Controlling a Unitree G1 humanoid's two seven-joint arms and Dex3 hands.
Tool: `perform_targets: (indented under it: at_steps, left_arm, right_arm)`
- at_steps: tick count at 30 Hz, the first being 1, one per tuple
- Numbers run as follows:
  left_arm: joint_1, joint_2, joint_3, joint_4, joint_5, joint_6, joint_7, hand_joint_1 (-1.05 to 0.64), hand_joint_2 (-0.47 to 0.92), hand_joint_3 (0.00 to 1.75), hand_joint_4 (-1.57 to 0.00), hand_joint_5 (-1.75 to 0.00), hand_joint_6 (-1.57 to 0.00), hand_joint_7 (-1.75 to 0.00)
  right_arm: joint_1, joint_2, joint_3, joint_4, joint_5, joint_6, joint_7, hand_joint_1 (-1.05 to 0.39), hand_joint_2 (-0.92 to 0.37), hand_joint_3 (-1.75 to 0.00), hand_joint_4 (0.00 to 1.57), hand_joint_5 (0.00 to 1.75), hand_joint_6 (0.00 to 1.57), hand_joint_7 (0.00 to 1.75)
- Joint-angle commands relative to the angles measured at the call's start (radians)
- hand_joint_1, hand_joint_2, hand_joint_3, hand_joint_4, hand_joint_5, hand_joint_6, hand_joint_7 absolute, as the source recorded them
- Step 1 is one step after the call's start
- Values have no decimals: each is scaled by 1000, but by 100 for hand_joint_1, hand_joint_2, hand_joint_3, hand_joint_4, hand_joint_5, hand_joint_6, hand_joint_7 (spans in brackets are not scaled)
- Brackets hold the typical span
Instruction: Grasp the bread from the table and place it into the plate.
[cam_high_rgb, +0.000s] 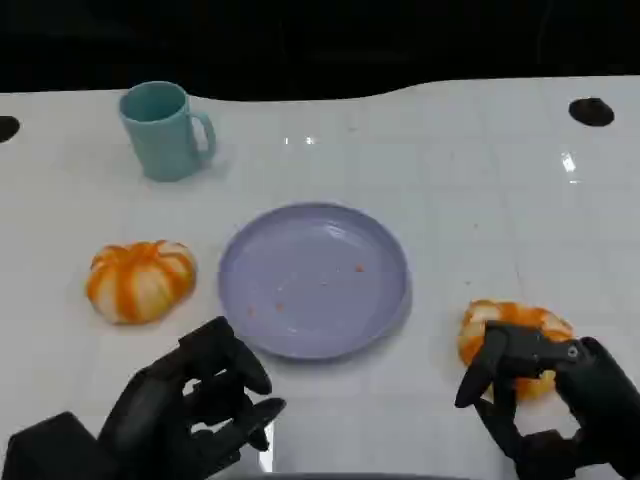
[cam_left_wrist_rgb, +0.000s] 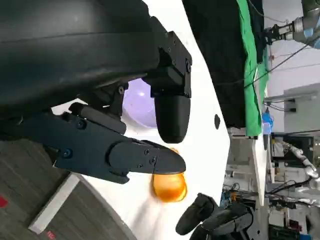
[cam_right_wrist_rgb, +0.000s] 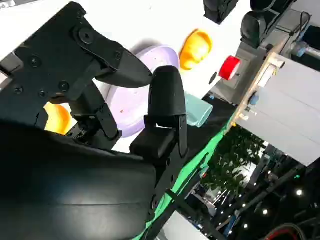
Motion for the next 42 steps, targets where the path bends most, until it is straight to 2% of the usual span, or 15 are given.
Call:
perform_targets:
  at_steps: [1,24,30,33,37,39,42]
  left_arm:
    - [9,11,9,-9,-7,-3,-3,-50,92,24,-67,-175,-44,-174]
    - [4,15,8,-4,5,-6,0,-50,92,24,-67,-175,-44,-174]
    - [3,14,9,-6,2,2,0,-51,92,24,-67,-175,-44,-174]
    - [3,14,9,-5,2,-2,-1,-50,92,24,-67,-175,-43,-174]
    - [2,15,8,-3,5,-7,-1,-50,92,24,-67,-175,-44,-174]
    - [2,15,8,-3,5,-6,-2,-49,92,24,-67,-175,-44,-174]
    - [2,15,7,-3,3,-4,-3,-48,92,24,-67,-175,-43,-174]
  right_arm:
    - [2,-7,-8,-5,10,-4,0,-20,-35,-130,89,175,75,138]
    - [-4,-8,-10,7,9,-13,-1,-18,-35,-130,90,175,75,138]
    - [-1,-4,-16,-15,22,6,-2,-15,-37,-127,84,175,75,131]
    - [-1,-4,-25,-32,29,21,-5,-14,-42,-117,78,155,74,114]
    - [1,-11,-37,-67,29,60,-1,-19,-52,-98,72,145,75,97]
    - [0,-15,-41,-83,45,75,9,-19,-53,-93,67,138,71,92]
    - [1,-24,-49,-113,41,96,10,-20,-52,-89,56,126,58,85]
